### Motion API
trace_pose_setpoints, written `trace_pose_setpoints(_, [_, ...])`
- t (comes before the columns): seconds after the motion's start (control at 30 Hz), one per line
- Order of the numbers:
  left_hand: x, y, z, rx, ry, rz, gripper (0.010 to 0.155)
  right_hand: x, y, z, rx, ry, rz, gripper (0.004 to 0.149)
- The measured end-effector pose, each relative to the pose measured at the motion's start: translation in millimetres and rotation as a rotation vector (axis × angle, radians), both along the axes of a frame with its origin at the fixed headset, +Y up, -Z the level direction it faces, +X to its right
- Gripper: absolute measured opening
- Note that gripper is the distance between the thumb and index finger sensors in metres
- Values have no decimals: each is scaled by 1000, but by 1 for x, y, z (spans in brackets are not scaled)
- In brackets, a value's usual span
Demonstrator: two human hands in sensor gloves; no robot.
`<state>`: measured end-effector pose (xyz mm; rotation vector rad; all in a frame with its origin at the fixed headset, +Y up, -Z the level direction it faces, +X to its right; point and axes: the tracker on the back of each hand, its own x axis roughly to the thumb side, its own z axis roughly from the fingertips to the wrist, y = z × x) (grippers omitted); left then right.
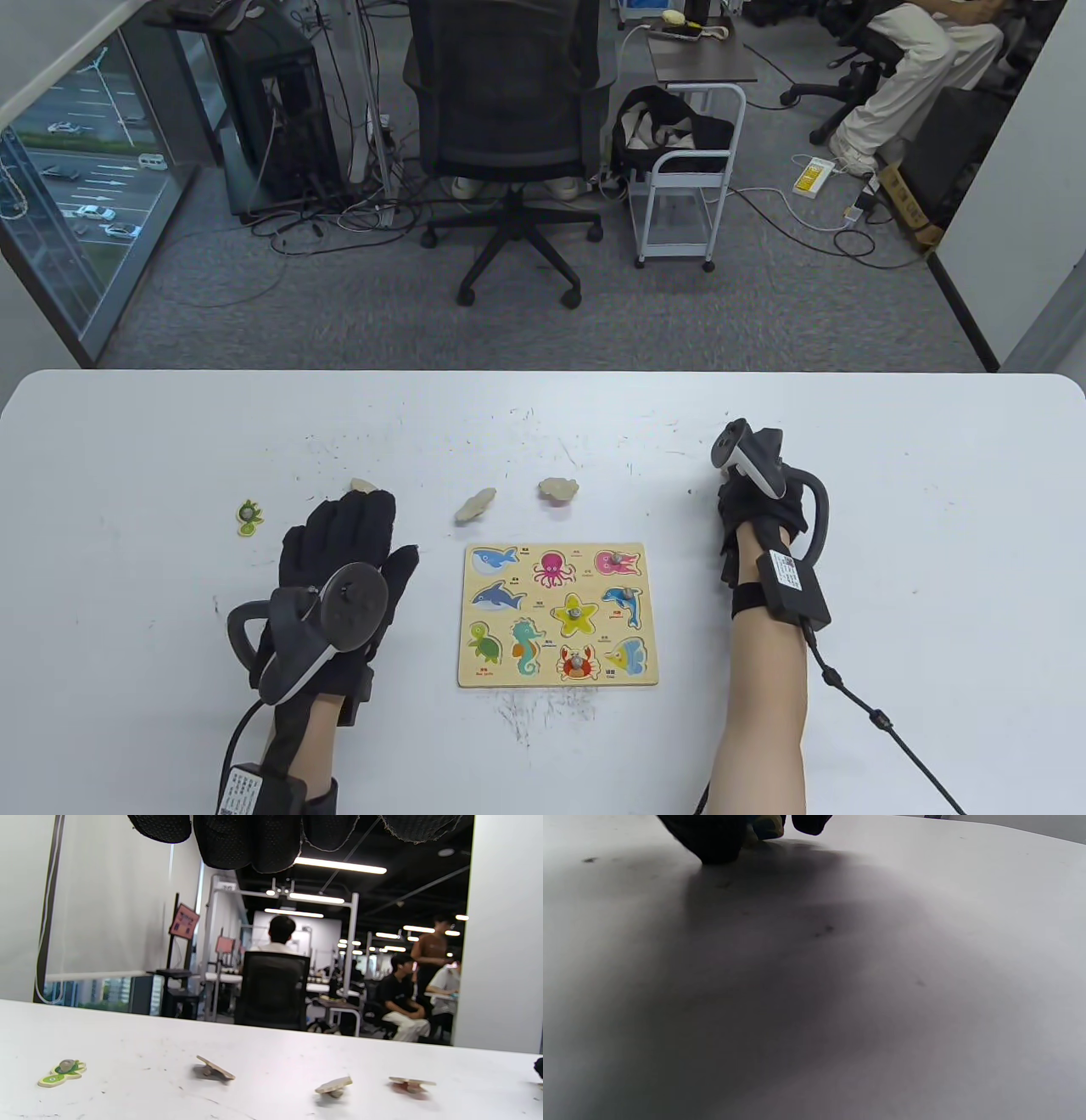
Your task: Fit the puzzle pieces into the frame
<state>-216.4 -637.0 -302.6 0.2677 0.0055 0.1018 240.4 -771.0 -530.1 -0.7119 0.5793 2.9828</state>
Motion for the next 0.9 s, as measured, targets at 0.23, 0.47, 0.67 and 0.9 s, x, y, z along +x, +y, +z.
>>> trace_pose_setpoints(0.23, [1, 0, 0, -7, 1, -9, 70, 2, -1, 1, 44, -43, -17, 54])
trace_pose_setpoints(0.47, [3, -1, -1, -16, 1, -21, 70, 4, 10, 6, 92, -21, -73, 47])
trace_pose_setpoints(0.67, [5, 1, 1, -21, -42, 33, 70, -5, 34, 25, 152, 121, -141, 47])
trace_pose_setpoints(0.9, [10, 2, 3, -37, -78, 144, 69, -40, 72, 70, 239, 326, -199, 48])
